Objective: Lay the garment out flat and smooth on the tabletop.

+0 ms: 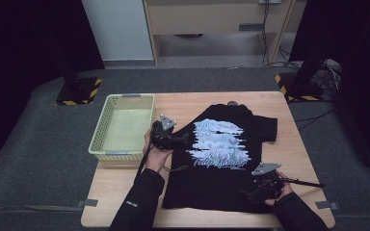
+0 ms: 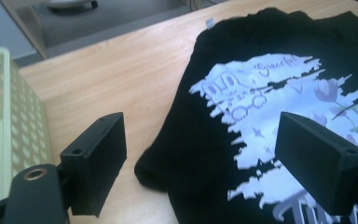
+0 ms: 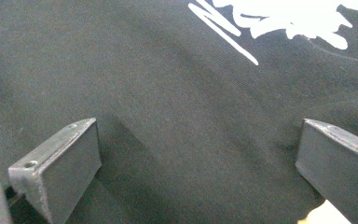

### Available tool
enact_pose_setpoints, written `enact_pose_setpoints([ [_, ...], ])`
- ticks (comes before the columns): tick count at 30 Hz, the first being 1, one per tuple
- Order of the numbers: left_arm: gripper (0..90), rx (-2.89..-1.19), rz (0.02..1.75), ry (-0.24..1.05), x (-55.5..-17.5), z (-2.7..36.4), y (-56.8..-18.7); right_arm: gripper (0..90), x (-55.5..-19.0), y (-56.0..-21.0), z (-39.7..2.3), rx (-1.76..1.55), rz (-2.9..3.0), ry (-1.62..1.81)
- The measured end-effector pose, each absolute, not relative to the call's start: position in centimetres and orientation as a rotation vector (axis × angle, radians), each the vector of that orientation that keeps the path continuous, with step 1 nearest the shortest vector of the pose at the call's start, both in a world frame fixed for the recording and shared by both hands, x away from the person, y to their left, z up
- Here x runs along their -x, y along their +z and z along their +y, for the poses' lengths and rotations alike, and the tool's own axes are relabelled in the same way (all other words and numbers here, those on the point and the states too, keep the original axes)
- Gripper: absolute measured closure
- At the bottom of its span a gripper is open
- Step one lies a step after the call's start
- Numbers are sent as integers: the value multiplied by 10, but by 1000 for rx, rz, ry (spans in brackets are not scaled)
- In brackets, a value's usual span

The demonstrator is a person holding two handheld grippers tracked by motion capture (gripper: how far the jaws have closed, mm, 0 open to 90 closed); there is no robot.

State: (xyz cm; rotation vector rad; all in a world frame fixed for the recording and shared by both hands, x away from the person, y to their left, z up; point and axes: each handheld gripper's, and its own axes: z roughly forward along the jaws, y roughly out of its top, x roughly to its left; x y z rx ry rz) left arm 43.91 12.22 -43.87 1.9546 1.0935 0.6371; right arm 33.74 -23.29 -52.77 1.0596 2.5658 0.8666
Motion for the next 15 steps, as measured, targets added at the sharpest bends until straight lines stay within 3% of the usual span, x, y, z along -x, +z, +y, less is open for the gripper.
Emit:
enact_pose_setpoints([
  [15,180,-1980,1096,633,-475,105,-438,6,-336,-530,-253,-981,2591,911],
])
